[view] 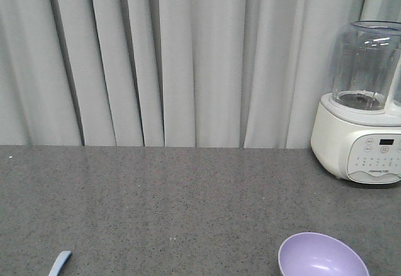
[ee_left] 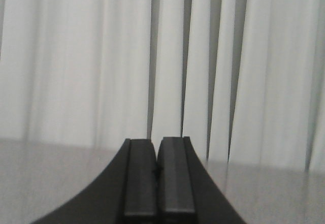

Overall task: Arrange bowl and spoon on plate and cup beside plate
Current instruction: 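Lower the left gripper toward the white spoon and right gripper toward the bowl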

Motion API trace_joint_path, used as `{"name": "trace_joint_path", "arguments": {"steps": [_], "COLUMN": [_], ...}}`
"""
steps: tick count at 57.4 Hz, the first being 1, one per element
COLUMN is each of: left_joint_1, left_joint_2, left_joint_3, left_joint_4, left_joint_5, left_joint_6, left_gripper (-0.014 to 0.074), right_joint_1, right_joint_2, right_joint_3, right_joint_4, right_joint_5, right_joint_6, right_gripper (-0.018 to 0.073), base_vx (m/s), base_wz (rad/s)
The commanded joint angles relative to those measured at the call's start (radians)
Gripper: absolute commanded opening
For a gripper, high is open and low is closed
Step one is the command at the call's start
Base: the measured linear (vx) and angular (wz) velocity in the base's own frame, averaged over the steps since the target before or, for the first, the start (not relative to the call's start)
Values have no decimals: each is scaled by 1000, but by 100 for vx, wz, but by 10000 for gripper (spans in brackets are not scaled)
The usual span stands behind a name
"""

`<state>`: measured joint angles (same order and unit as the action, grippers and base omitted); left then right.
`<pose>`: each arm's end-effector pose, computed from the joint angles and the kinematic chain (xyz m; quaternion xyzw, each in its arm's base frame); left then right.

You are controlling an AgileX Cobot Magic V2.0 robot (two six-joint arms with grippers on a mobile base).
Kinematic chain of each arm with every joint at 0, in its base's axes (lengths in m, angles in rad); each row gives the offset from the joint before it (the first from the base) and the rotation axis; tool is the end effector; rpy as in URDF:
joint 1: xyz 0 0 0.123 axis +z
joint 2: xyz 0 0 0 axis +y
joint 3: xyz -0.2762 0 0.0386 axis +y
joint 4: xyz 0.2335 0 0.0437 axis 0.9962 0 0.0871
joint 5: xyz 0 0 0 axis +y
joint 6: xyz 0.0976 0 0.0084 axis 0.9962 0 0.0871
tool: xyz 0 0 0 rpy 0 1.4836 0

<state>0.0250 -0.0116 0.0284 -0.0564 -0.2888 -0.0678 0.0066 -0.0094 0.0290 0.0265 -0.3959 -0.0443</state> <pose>0.0493 0.0028 0.2324 -0.0484 0.5676 -0.0352 0.8212 0.0455 -0.0007 0.2418 -0.0026 0.5259 -0.0083 0.8505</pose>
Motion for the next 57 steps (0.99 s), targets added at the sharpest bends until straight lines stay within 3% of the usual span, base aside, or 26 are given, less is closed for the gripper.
{"name": "trace_joint_path", "arguments": {"steps": [1, 8, 14, 17, 24, 33, 43, 57], "left_joint_1": [-4, -4, -4, -4, -4, -4, -4, -4], "left_joint_2": [-14, -13, -12, -12, 21, 197, 394, 502], "left_joint_3": [2, -106, -230, -289, -442, -651, -708, -706], "left_joint_4": [-10, 25, 137, 196, 309, 331, 330, 330], "left_joint_5": [-177, -67, 31, 70, 174, 353, 469, 696], "left_joint_6": [-31, -22, 15, 22, 21, 19, 10, 10], "left_gripper": [-6, -6, -6, -6, -6, -6, -4, 55], "right_joint_1": [1, 1, 1, 1, 1, 1, 1, 1], "right_joint_2": [-20, -20, -20, -20, 33, 233, 353, 398], "right_joint_3": [5, -38, -102, -164, -395, -638, -680, -680], "right_joint_4": [83, 185, 145, 120, 104, 106, 127, 191], "right_joint_5": [-142, -281, -310, -203, 214, 578, 599, 696], "right_joint_6": [-2, -20, -248, -286, -296, -319, -314, -288], "right_gripper": [-9, -9, -9, -9, -9, -9, -9, -8], "base_vx": [0, 0, 0, 0, 0, 0, 0, 0], "base_wz": [0, 0, 0, 0, 0, 0, 0, 0]}}
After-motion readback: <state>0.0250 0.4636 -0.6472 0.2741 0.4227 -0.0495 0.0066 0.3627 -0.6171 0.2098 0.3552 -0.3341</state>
